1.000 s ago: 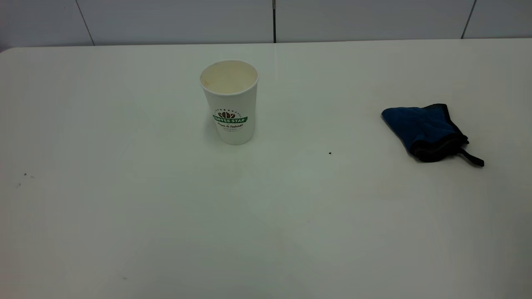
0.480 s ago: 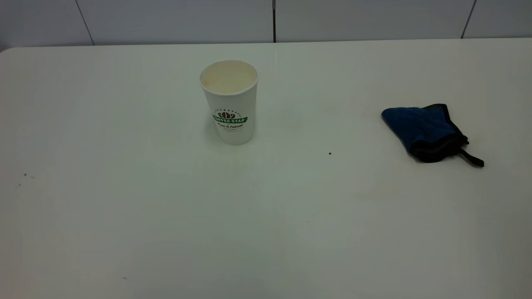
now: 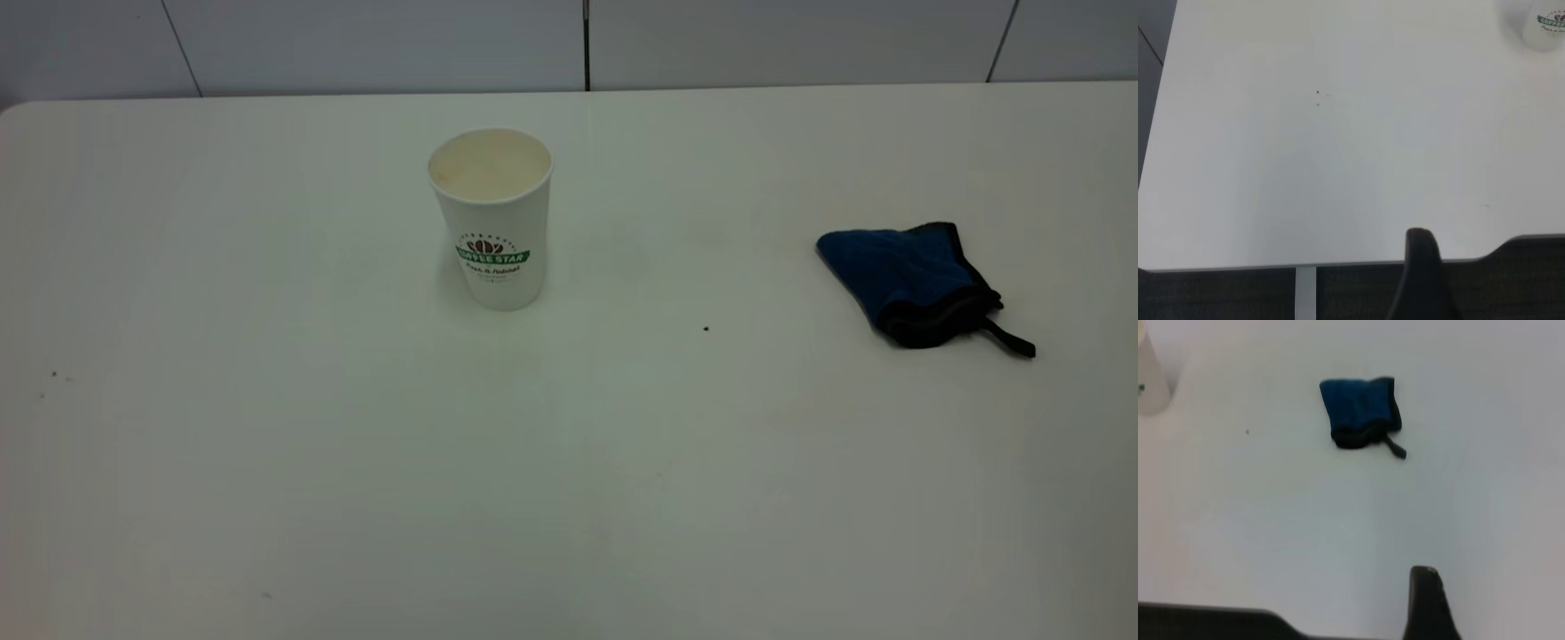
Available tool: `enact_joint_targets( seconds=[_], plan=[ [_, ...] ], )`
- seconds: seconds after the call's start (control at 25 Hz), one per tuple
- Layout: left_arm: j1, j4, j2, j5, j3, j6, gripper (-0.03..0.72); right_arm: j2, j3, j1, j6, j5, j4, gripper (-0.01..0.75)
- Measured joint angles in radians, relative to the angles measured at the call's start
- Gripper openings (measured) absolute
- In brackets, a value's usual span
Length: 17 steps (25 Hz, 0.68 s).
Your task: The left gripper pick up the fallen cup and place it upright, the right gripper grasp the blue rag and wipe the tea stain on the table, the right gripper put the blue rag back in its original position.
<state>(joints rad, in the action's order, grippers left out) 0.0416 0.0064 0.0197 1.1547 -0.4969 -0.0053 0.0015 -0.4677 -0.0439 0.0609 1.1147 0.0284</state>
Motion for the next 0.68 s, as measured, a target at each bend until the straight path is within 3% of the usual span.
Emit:
enact_joint_targets(
  seconds=[0.68],
  plan=[
    [0.0, 0.0, 0.0, 0.0, 0.0, 0.0, 0.564, -0.018, 0.0, 0.0, -0.001, 0.002, 0.0, 0.535]
  ],
)
